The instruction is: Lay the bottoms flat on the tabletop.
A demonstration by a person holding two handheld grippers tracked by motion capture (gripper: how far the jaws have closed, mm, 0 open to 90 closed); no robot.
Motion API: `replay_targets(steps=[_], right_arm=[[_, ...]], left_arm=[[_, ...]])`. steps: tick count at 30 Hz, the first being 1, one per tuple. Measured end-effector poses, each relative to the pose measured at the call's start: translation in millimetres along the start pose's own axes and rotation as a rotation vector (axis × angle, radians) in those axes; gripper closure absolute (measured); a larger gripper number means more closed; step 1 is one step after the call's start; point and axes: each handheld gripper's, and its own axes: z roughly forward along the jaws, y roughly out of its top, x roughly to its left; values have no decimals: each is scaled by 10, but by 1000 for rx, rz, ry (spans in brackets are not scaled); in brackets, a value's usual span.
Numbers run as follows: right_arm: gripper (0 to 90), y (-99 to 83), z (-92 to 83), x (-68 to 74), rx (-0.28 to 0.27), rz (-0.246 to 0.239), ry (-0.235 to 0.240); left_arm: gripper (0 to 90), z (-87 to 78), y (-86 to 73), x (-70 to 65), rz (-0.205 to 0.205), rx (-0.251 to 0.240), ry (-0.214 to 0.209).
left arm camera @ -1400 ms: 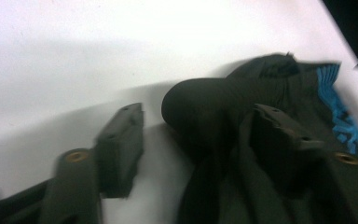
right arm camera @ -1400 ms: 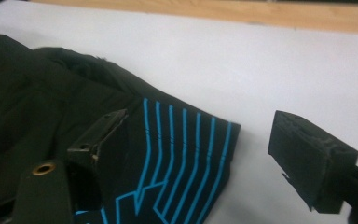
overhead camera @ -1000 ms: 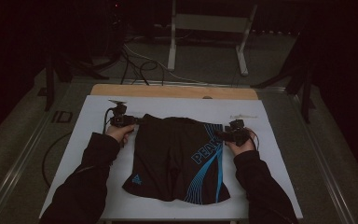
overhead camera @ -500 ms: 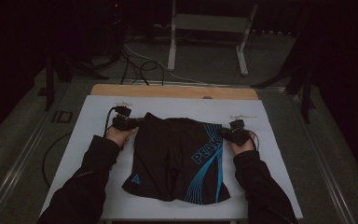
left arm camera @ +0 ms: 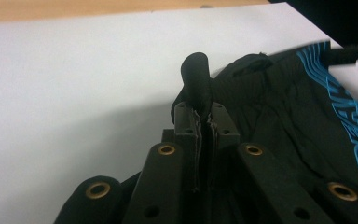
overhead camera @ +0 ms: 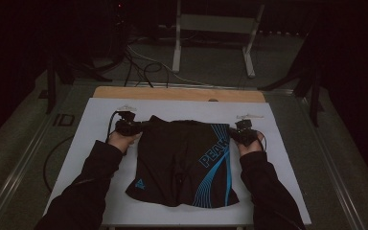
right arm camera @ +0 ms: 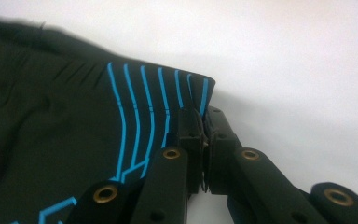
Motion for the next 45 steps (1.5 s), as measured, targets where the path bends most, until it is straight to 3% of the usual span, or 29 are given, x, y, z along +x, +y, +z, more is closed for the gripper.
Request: replay_targets(steps=[3,6,10,14,20,24,26,29,33,36,42,45], right_arm=[[881,134,-49,-34,-38,11,-50],[881,254,-85,-70,-67,29,-71],[880,330,-73,-87,-78,39,-90],[880,363,-7,-87,-76,34,-95],[879,405,202,-44,-40,18,-110],[878,408,358,-26,7,13,-143],[878,386,441,-38,37,24,-156],[877,344,509,-59,59,54,-158],[875,294,545,-67,67,51,-170],[874,282,536,-83,61,52,-166],[867,283,520,-83,66,45,-164],[801,292,498,-83,53,44,-160]], left_arm=[[859,-19,48,-49,6,-39,-21],[858,-1,78,-77,28,-66,-27],[858,57,69,-40,1,-77,-24],[857,113,54,3,-2,-76,21],[857,199,17,71,-5,-56,101],[856,291,-10,104,-21,-33,128],[855,358,-15,112,-22,-16,148],[847,409,-27,130,-2,-34,159],[843,444,1,115,22,-15,177],[834,454,4,123,20,16,160],[783,457,-11,131,41,48,209],[715,442,4,122,46,43,229]])
